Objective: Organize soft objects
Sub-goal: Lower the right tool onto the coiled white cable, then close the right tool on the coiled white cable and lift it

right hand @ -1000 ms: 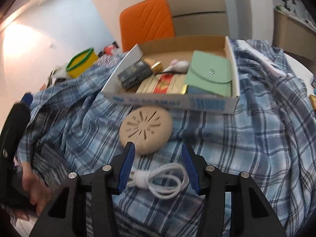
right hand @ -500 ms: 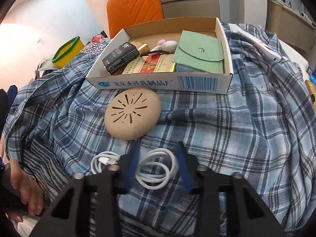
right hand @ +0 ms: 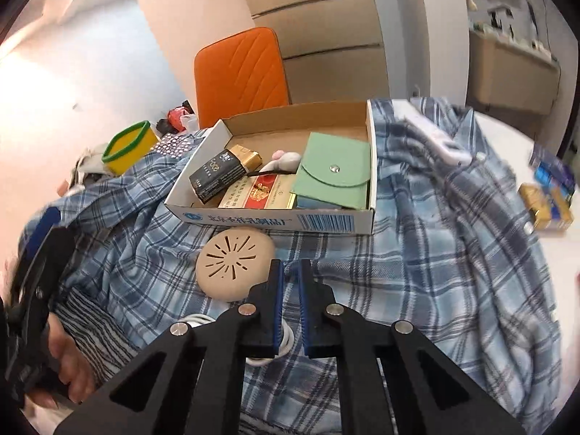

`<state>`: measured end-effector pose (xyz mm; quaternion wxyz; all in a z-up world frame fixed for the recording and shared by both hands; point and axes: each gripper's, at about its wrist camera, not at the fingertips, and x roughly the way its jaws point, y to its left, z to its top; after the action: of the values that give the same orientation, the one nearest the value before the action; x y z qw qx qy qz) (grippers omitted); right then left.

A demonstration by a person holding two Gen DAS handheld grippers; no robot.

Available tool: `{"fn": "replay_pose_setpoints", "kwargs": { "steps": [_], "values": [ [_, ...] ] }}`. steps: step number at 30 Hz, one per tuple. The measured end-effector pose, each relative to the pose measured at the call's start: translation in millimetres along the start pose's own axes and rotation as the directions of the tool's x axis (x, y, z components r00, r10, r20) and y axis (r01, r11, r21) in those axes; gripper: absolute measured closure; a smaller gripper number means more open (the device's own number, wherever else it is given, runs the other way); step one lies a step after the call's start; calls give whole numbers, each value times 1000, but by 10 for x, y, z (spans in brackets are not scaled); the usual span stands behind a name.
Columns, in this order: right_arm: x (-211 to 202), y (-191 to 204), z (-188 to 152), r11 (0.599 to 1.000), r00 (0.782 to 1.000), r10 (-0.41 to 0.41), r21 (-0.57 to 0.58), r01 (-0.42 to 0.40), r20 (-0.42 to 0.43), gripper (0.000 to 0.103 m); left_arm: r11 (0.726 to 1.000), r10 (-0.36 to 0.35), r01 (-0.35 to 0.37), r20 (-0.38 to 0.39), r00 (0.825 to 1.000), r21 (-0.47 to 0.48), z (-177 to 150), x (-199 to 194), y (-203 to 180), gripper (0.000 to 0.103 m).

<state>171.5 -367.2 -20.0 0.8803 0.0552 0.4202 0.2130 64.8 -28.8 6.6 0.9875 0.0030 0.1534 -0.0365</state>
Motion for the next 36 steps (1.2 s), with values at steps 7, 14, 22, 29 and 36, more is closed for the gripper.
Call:
{"fn": "replay_pose_setpoints", "kwargs": {
  "steps": [7, 14, 22, 29, 36],
  "values": [
    [51, 133, -237, 999, 994, -31, -18, 29, -103, 74, 999, 0, 5, 101, 995, -45, 77, -231, 73, 1],
    [89, 132, -385, 996, 984, -20, 83, 35, -177, 70, 1000, -3, 6, 119, 993, -28, 64, -231, 50, 1],
    [229, 125, -371, 985, 981, -58, 148, 87, -186, 70, 1000, 5, -3, 114, 993, -13, 58, -218, 3, 1],
    [361, 213, -378, 990, 975, -110, 67, 126, -194, 87, 1000, 10, -8, 99, 995, -23, 53, -190, 11, 1],
    [31, 245, -136, 995, 993, -105, -3, 105, -54, 93, 1000, 9, -7, 99, 995, -22, 48, -198, 7, 1]
  ]
}}
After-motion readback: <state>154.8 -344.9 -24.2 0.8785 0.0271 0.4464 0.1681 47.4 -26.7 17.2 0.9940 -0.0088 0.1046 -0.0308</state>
